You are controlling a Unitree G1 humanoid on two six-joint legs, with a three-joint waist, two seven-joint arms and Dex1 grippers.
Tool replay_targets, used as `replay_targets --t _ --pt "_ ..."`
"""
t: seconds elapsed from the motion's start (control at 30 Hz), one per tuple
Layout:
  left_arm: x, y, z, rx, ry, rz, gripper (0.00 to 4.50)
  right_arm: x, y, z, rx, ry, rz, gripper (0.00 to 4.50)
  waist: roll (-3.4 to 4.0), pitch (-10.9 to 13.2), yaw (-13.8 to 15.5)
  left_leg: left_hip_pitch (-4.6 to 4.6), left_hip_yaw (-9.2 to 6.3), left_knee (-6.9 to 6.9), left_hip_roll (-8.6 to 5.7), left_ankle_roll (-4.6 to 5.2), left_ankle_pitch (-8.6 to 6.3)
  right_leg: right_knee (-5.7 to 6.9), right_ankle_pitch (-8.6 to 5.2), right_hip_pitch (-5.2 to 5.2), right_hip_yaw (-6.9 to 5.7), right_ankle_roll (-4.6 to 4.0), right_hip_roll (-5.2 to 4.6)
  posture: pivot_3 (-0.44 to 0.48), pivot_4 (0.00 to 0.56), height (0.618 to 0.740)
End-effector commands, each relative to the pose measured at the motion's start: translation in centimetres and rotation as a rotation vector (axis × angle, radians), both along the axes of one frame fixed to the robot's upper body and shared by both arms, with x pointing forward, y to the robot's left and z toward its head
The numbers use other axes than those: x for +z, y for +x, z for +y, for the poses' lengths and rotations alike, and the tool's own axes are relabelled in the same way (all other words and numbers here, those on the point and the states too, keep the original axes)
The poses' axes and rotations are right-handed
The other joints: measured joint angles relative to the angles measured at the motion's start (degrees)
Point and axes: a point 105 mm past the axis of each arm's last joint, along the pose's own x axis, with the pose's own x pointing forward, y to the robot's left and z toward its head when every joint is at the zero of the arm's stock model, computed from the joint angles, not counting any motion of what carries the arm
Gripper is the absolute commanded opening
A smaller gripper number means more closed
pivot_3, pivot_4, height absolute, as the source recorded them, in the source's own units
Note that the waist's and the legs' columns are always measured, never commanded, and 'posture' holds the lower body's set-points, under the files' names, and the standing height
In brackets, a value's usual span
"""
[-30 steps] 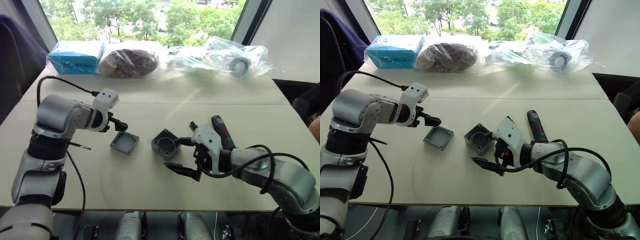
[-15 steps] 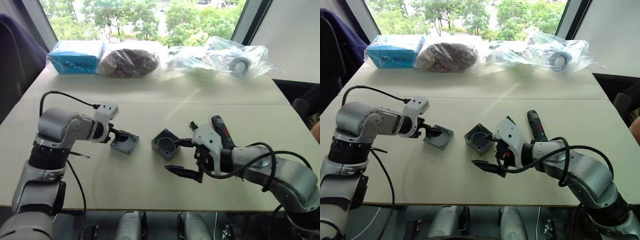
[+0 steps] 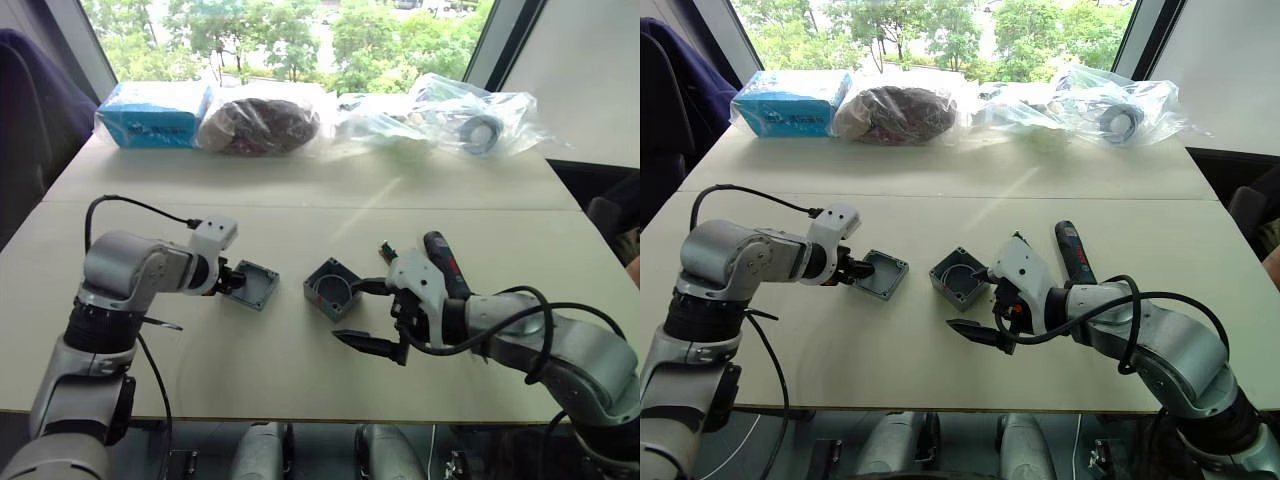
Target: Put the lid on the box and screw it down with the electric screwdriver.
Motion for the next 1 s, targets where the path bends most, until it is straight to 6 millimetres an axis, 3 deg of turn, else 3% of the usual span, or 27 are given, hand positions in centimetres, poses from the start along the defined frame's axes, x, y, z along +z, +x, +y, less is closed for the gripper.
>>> replay_targets --t 0.03,0.1,0.3,0.5,0.57,0.67,0.8,1.0 --pt "-1.0 -0.5 0.6 0.034 0.009 0.024 0.66 0.9 -0.1 -0.1 0.004 0.024 -0.037 4.5 0.0 -0.01 -0.03 0.02 0.0 0.0 0.0 0.0 0.0 0.0 0.0 0.01 0.0 0.0 -0.01 0.0 0.15 0.74" --pt "-0.4 0.0 0.4 0.027 -0.028 -0.037 0.04 1.1 0.1 -0.4 -0.01 0.045 -0.034 4.5 0.01 -0.01 -0.01 0.03 0.0 0.0 0.0 0.0 0.0 0.0 0.0 0.01 0.0 0.0 -0.01 0.0 0.15 0.74" --pt "1.0 1.1 1.4 0.066 -0.146 -0.147 0.04 2.4 0.9 -1.1 -0.041 0.141 -0.02 4.5 0.01 -0.01 0.14 0.02 -0.01 0.0 -0.01 0.0 0.0 0.0 0.02 0.02 -0.02 -0.04 -0.07 0.0 0.15 0.74" --pt "4.2 2.0 0.2 0.002 -0.301 -0.279 0.04 4.0 1.3 -1.1 -0.043 0.239 -0.012 4.5 -0.02 0.01 -0.01 -0.09 -0.01 -0.01 0.0 0.0 0.0 -0.03 0.02 -0.08 -0.02 -0.04 -0.07 0.0 0.15 0.74" --pt "5.4 2.3 -0.2 -0.029 -0.324 -0.357 0.04 4.9 2.1 -1.2 -0.076 0.289 -0.031 4.5 -0.02 0.01 -0.04 -0.1 0.0 -0.01 0.0 0.0 0.0 -0.04 0.02 -0.08 -0.02 -0.04 -0.07 0.0 0.15 0.74" --pt "8.6 3.2 -1.5 -0.066 -0.378 -0.529 0.04 6.2 5.5 -1.2 -0.236 0.356 -0.051 4.5 -0.02 0.01 -0.1 -0.1 0.01 -0.01 0.0 0.0 0.0 -0.04 0.05 -0.08 -0.02 -0.07 -0.08 0.0 0.15 0.74" --pt "11.1 3.6 -3.6 -0.113 -0.44 -0.645 0.04 7.4 8.6 -0.4 -0.374 0.48 0.02 4.5 -0.02 0.01 -0.08 -0.12 0.02 -0.02 0.0 -0.05 0.02 -0.05 0.1 -0.11 -0.03 -0.15 -0.08 0.0 0.15 0.74" --pt "13.0 3.3 -6.6 -0.187 -0.48 -0.725 0.04 8.0 9.7 0.6 -0.411 0.597 0.14 4.5 -0.01 0.01 -0.09 -0.22 0.13 -0.06 -0.02 -0.34 0.2 -0.14 0.11 -0.15 -0.02 -0.13 -0.07 0.0 0.15 0.74"
